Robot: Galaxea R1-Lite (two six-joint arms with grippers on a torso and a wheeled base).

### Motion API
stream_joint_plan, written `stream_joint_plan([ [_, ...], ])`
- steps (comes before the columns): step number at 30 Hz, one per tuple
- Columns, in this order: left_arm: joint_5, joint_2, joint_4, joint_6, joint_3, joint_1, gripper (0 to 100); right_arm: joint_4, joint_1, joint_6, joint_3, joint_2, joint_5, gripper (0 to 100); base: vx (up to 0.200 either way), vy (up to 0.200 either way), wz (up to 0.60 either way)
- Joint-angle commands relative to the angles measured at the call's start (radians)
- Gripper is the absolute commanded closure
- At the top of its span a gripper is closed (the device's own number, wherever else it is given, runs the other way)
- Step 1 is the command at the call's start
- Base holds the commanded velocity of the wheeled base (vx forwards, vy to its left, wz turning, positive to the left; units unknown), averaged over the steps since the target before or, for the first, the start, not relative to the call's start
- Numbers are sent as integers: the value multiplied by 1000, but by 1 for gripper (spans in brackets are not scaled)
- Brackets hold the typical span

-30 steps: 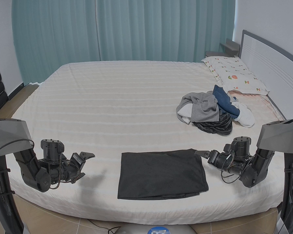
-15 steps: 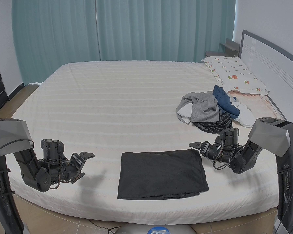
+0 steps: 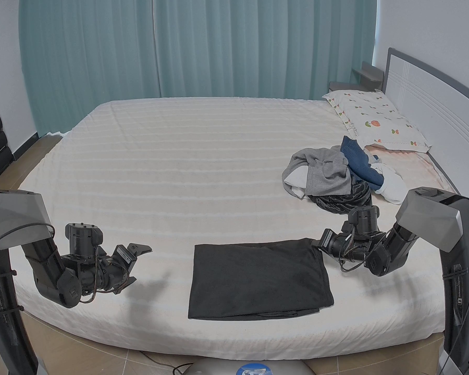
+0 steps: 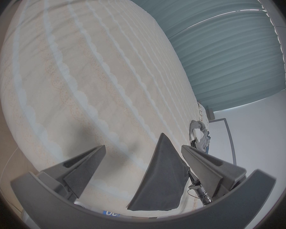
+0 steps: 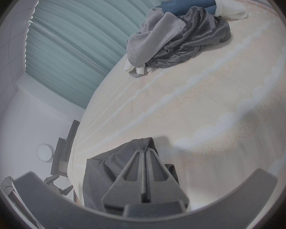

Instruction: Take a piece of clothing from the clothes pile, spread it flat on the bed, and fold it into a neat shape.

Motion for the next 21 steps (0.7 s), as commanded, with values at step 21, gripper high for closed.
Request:
stream_joint_plan([
  [21, -2, 1, 0, 0, 0, 0, 0, 6, -42, 4, 21, -29, -2, 100, 0, 0, 0],
])
